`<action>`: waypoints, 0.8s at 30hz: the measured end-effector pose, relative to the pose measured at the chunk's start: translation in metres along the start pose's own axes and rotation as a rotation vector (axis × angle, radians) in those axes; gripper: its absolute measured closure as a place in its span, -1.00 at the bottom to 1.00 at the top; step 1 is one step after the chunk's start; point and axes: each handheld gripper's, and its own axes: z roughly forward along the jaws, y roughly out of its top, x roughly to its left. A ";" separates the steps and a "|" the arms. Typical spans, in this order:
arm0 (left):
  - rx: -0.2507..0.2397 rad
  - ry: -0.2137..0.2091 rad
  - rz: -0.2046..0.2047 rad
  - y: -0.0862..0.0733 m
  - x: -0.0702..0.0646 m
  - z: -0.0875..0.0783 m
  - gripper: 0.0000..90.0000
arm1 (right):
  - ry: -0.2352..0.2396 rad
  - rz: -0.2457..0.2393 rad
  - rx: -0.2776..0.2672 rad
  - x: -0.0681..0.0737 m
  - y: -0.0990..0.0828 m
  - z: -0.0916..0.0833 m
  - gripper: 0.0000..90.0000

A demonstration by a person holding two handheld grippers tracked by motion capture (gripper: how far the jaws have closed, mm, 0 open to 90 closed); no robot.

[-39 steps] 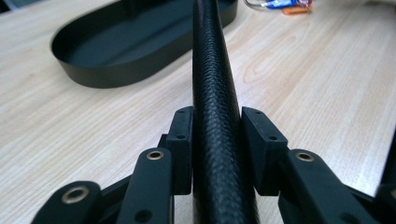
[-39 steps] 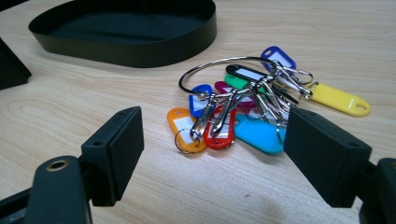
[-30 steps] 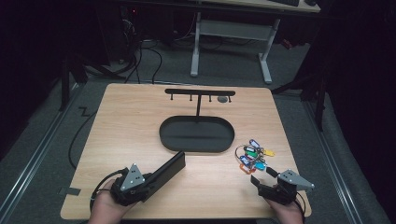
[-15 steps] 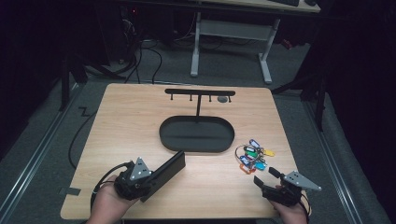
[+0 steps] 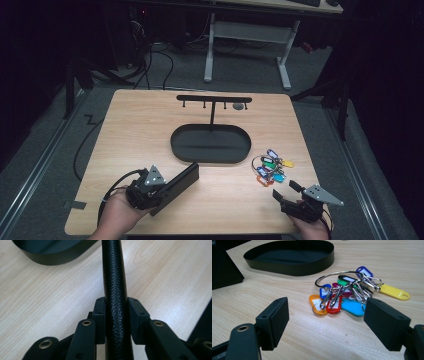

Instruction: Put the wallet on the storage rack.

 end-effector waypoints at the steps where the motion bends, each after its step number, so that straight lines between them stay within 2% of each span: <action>1: 0.003 0.002 0.005 0.001 0.000 0.000 0.60 | 0.000 -0.001 -0.002 0.000 0.000 -0.001 -0.54; 7: 0.004 -0.002 0.026 0.001 0.001 0.000 0.63 | -0.003 -0.003 -0.004 0.000 0.000 -0.002 -0.54; 14: -0.010 0.020 0.073 0.000 0.000 0.001 0.65 | 0.000 0.000 0.003 -0.002 -0.001 0.000 -0.54; 16: -0.009 0.023 0.091 0.001 -0.001 0.001 0.65 | -0.001 -0.001 0.000 -0.002 0.000 0.000 -0.54; 19: 0.003 0.023 0.092 0.005 -0.001 0.001 0.65 | -0.003 -0.007 -0.001 -0.002 0.001 0.001 -0.54; 24: -0.003 0.038 0.134 0.012 -0.001 0.002 0.65 | -0.003 -0.002 0.007 -0.001 0.000 0.002 -0.54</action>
